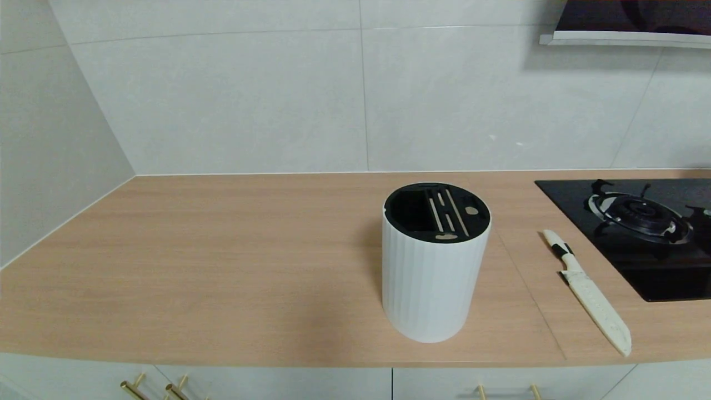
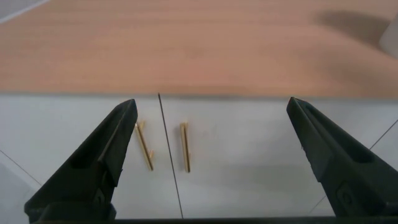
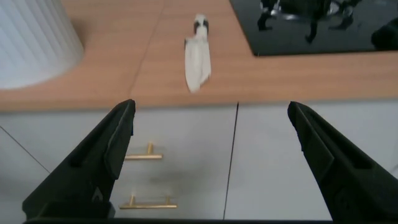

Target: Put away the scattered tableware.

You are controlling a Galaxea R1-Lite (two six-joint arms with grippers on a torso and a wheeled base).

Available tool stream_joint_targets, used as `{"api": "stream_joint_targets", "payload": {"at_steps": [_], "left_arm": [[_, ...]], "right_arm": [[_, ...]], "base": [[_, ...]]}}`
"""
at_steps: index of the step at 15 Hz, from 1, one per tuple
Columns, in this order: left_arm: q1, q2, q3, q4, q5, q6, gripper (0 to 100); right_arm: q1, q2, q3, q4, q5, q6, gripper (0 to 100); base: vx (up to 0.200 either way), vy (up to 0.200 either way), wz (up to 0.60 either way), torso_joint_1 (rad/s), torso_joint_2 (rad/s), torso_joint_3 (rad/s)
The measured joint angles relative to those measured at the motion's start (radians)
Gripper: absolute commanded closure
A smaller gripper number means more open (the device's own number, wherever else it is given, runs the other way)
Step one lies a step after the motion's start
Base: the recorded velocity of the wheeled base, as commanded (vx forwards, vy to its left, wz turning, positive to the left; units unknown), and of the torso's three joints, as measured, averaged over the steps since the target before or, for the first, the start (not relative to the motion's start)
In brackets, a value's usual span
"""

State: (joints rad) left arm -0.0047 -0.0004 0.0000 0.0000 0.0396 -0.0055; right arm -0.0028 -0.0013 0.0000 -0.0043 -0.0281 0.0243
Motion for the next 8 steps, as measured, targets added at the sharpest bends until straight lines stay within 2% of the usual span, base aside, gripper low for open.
{"api": "stream_joint_targets", "payload": {"at_steps": [8], "left_arm": [[0.000, 0.000, 0.000, 0.000, 0.000, 0.000, 0]], "right_arm": [[0.000, 0.000, 0.000, 0.000, 0.000, 0.000, 0]], "base": [[0.000, 0.000, 0.00, 0.271, -0.56, -0.301]]}}
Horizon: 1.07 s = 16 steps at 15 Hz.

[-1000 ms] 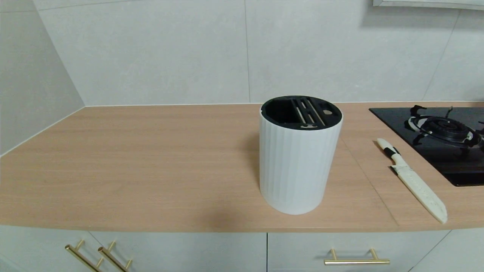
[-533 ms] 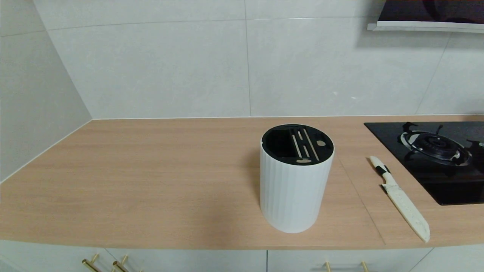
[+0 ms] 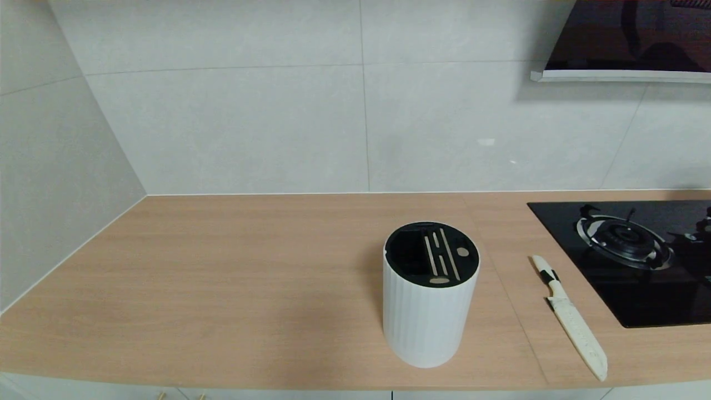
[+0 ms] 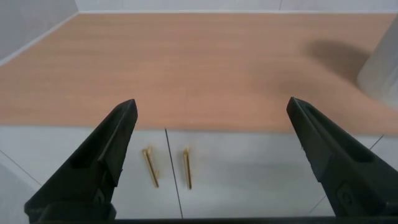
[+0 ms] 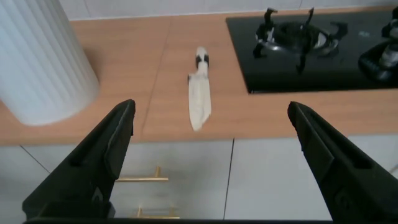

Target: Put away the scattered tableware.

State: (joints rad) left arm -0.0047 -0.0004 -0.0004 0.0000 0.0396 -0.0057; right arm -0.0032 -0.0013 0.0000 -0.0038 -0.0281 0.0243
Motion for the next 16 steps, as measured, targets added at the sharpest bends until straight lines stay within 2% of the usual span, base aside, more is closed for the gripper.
{"api": "stream_joint_targets", "payload": {"at_steps": [3, 16], "left_arm": [[0.000, 0.000, 0.000, -0.001, 0.000, 0.000, 0], [0.000, 0.000, 0.000, 0.000, 0.000, 0.000, 0]], "right_arm": [[0.000, 0.000, 0.000, 0.000, 0.000, 0.000, 0], [0.000, 0.000, 0.000, 0.000, 0.000, 0.003, 0]], "base": [[0.000, 0.000, 0.00, 0.181, -0.37, -0.186], [0.000, 0.000, 0.00, 0.002, -0.01, -0.003]]}}
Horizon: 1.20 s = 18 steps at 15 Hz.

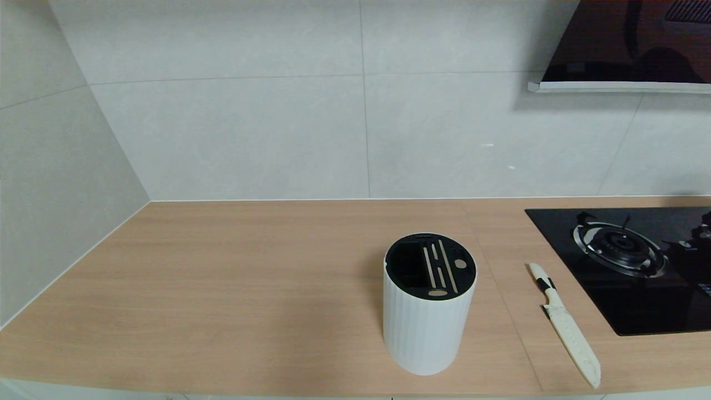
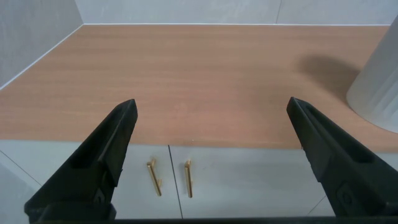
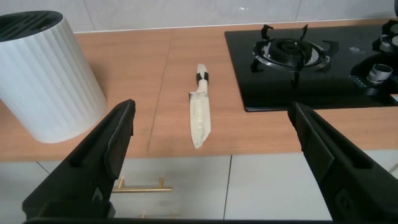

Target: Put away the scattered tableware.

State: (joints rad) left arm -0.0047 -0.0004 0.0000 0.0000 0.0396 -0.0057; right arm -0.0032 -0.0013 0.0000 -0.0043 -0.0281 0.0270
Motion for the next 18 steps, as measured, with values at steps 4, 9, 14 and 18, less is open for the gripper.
{"api": "stream_joint_targets", "payload": {"at_steps": [4, 9, 14, 18], "left_arm": [[0.000, 0.000, 0.000, 0.000, 0.000, 0.001, 0], [0.000, 0.000, 0.000, 0.000, 0.000, 0.005, 0], [0.000, 0.000, 0.000, 0.000, 0.000, 0.004, 0], [0.000, 0.000, 0.000, 0.000, 0.000, 0.002, 0]], "right_arm": [[0.000, 0.000, 0.000, -0.001, 0.007, -0.024, 0], [0.019, 0.070, -0.101, -0.013, 0.042, -0.004, 0], [0.045, 0.406, -0.147, -0.013, 0.066, -0.010, 0], [0.076, 0.698, -0.214, -0.017, 0.064, -0.019, 0]], "base": [[0.000, 0.000, 0.00, 0.000, 0.00, 0.000], [0.000, 0.000, 0.00, 0.000, 0.00, 0.000], [0.000, 0.000, 0.00, 0.000, 0.00, 0.000], [0.000, 0.000, 0.00, 0.000, 0.00, 0.000]]}}
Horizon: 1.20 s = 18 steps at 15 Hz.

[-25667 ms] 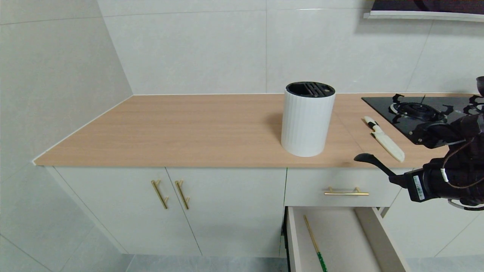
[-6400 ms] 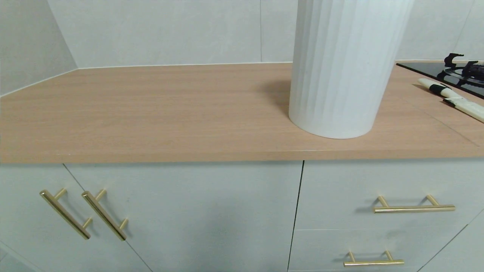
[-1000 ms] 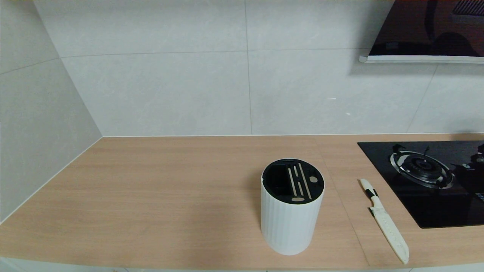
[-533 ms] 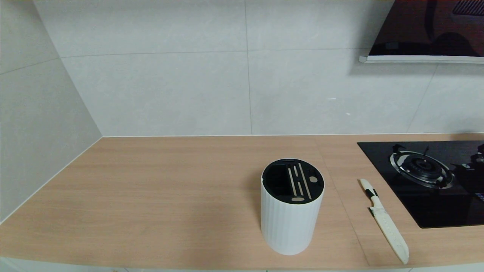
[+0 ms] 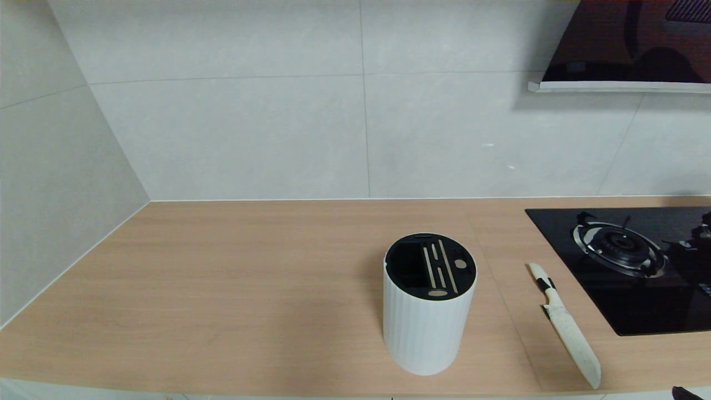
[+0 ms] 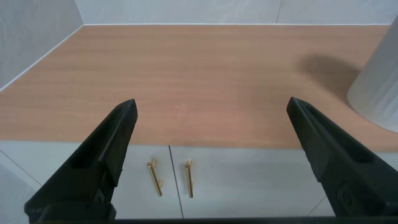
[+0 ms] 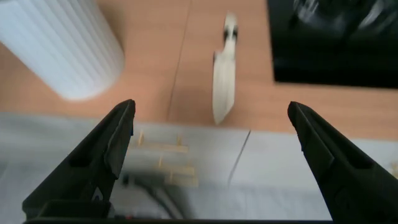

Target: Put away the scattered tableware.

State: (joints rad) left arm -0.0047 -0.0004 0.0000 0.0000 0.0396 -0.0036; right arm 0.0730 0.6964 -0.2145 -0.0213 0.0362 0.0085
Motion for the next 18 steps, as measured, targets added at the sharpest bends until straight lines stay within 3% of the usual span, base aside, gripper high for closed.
{"api": "stream_joint_targets", "payload": {"at_steps": [2, 5, 11, 18], "left_arm": [[0.000, 0.000, 0.000, 0.000, 0.000, 0.000, 0], [0.000, 0.000, 0.000, 0.000, 0.000, 0.000, 0], [0.000, 0.000, 0.000, 0.000, 0.000, 0.000, 0], [0.000, 0.000, 0.000, 0.000, 0.000, 0.002, 0]], "right_arm": [[0.017, 0.154, -0.038, -0.026, -0.002, -0.001, 0], [0.027, 0.400, -0.070, -0.177, -0.021, -0.003, 0], [0.070, 0.920, -0.107, -0.665, -0.153, -0.034, 0], [0.064, 1.207, -0.207, -0.744, -0.179, -0.037, 0]], "base": [[0.000, 0.000, 0.00, 0.000, 0.00, 0.000], [0.000, 0.000, 0.00, 0.000, 0.00, 0.000], [0.000, 0.000, 0.00, 0.000, 0.00, 0.000], [0.000, 0.000, 0.00, 0.000, 0.00, 0.000]]}}
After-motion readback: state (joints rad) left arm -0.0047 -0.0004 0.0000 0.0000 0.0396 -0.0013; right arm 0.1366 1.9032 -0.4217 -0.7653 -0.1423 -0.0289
